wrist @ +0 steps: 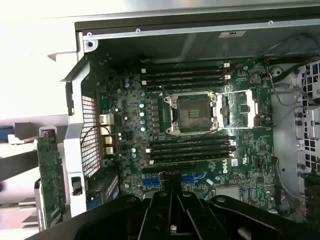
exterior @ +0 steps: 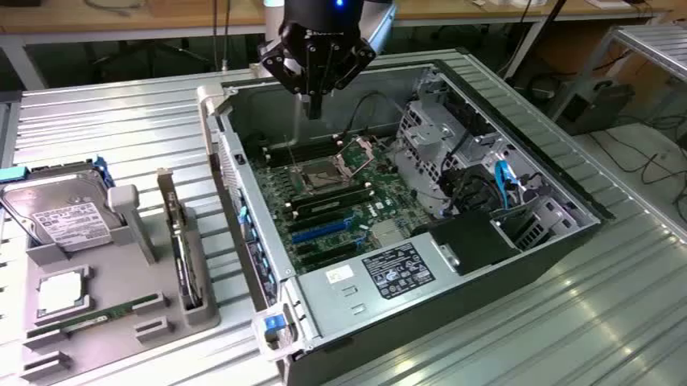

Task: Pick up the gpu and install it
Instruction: 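Reach for the gpu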

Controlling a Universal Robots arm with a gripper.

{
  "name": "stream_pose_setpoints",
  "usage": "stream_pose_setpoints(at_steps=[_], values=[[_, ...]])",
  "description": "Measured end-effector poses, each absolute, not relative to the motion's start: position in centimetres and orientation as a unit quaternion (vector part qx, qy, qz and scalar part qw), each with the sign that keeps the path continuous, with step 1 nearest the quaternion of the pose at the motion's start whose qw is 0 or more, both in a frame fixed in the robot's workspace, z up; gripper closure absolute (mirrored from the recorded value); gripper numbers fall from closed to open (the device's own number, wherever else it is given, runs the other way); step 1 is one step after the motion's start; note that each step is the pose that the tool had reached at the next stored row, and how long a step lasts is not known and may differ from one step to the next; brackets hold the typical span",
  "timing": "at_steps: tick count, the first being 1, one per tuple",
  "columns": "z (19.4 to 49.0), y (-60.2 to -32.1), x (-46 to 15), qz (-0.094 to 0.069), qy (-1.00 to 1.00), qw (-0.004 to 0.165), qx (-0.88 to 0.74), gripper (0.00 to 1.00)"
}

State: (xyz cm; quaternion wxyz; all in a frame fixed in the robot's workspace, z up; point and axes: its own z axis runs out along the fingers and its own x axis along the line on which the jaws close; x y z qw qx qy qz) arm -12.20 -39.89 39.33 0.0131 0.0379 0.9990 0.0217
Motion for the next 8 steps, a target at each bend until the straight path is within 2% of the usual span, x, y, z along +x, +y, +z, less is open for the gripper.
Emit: stream_pose_setpoints(at_steps=[8], values=[[39.33,-39.89,-12.2,0.022,0.999,0.013,0.038,0.89]])
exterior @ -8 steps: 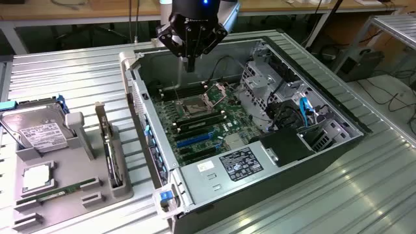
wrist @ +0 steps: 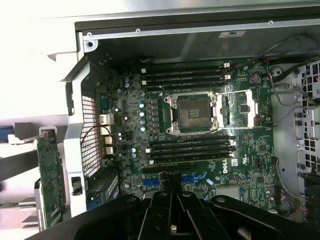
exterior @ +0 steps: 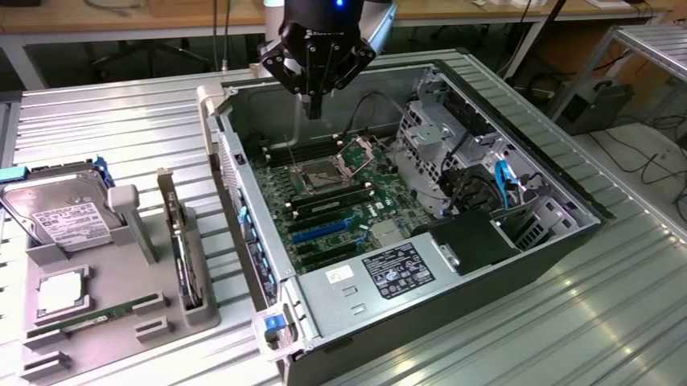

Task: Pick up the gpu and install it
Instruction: 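Reach for the gpu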

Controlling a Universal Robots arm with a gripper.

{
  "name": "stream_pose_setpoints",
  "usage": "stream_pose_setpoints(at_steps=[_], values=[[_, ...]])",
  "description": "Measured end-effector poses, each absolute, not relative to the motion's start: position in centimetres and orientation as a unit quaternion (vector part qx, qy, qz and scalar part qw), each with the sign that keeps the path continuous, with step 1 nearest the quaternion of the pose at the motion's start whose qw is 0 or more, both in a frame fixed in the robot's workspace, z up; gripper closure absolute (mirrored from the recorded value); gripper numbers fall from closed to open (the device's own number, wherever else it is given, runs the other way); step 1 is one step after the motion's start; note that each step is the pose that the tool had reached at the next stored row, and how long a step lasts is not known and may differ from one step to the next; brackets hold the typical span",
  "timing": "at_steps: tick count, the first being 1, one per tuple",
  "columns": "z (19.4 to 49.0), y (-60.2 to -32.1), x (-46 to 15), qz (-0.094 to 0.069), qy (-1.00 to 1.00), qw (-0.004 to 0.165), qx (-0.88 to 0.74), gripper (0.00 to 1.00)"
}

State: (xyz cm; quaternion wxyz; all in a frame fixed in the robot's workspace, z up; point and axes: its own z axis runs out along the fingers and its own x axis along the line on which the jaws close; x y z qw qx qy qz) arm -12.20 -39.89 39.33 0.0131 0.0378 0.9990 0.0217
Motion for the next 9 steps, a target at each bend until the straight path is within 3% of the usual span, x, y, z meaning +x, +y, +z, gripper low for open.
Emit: stream_pose_setpoints(at_steps=[9], values=[[39.3,-41.5,-13.3,0.022,0.999,0.013,0.038,0.89]])
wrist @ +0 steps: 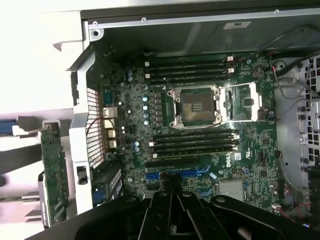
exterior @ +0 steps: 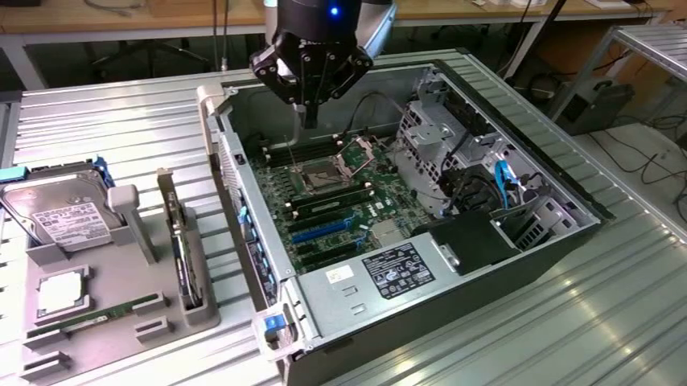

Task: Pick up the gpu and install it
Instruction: 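Reach for the gpu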

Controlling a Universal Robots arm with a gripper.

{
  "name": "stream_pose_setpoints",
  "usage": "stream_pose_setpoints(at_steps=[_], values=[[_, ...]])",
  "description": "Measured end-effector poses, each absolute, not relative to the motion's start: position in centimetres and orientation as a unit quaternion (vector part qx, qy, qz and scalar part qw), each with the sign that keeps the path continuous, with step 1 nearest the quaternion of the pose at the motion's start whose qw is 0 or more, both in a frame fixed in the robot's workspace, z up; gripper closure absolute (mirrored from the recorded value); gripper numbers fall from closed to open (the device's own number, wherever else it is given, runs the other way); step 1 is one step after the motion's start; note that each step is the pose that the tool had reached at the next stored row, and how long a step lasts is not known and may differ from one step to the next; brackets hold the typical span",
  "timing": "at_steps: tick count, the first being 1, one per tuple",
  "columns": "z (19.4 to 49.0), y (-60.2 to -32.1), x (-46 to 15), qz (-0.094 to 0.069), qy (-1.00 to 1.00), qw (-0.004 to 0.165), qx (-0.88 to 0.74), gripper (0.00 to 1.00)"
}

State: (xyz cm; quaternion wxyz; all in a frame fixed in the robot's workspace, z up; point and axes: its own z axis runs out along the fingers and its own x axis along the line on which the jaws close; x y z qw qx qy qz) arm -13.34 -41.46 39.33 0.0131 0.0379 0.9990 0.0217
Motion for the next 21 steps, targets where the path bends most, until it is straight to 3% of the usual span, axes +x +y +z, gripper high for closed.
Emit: stream_pose_setpoints(at_steps=[21], values=[[38.3,-44.3,-23.2,0.022,0.999,0.013,0.038,0.89]])
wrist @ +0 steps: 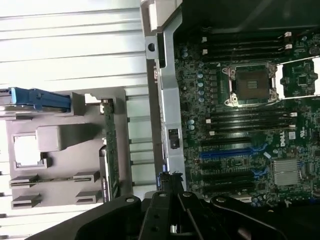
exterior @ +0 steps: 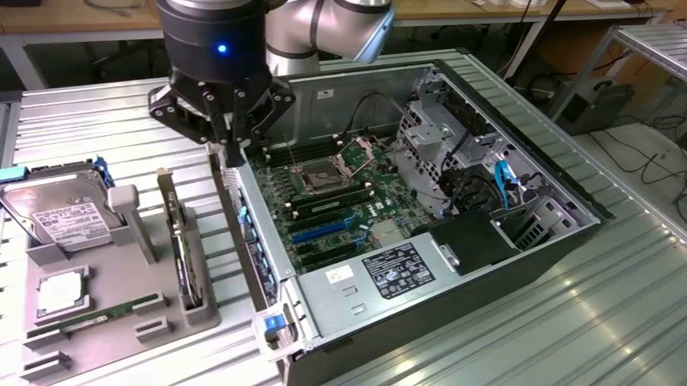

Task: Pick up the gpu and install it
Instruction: 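Reach for the gpu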

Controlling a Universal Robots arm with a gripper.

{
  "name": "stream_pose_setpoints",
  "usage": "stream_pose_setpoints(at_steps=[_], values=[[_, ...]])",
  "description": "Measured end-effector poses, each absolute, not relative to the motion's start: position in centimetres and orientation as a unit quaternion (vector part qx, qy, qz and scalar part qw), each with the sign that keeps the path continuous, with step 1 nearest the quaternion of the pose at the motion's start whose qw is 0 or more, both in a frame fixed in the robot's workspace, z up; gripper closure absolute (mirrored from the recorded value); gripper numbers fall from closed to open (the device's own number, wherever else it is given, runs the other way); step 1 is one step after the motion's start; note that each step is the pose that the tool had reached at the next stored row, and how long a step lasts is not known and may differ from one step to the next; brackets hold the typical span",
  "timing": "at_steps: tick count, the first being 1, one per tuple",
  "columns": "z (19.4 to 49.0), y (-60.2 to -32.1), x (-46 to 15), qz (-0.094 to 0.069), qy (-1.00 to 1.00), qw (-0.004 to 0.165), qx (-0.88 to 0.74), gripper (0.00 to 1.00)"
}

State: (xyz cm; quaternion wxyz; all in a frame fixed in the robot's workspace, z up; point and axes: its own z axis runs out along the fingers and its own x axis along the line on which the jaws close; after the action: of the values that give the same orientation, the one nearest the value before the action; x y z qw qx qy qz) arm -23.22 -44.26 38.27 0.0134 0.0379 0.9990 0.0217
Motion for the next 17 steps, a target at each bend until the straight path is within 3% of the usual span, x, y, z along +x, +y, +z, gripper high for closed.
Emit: stream_pose_setpoints(at_steps=[17], values=[[35.6,-44.7,-31.5,0.022,0.999,0.014,0.038,0.89]])
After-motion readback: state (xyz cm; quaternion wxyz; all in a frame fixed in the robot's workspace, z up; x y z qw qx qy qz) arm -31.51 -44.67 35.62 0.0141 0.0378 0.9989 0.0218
